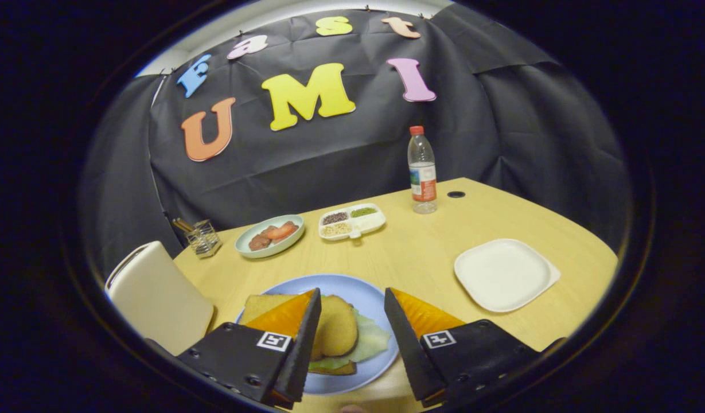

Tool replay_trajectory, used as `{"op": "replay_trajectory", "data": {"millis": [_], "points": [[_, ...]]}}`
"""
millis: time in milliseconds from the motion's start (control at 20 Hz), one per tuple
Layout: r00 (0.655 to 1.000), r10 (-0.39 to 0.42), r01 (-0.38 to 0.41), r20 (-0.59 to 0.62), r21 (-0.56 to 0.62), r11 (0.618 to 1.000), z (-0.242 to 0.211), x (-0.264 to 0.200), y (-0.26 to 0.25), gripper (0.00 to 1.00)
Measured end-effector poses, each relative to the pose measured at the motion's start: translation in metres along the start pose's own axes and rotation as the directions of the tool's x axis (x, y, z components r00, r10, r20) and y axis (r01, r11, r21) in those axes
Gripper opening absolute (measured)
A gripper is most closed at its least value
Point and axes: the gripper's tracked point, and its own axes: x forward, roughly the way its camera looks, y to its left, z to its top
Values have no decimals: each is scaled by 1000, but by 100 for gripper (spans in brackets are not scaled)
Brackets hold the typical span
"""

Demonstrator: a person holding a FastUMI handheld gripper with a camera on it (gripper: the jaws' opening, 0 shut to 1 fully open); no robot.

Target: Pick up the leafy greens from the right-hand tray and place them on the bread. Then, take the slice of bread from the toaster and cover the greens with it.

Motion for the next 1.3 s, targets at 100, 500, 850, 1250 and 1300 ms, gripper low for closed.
{"op": "replay_trajectory", "data": {"millis": [100,500,850,1250,1300], "points": [[998,-9,12,64,-37,999,20,-20,-5,69],[959,-1,49,283,-165,985,83,-139,-1,96],[935,33,29,354,-167,986,53,-245,17,95],[936,87,-25,341,-181,983,7,-287,36,95],[938,90,-32,335,-176,984,5,-288,39,95]]}}
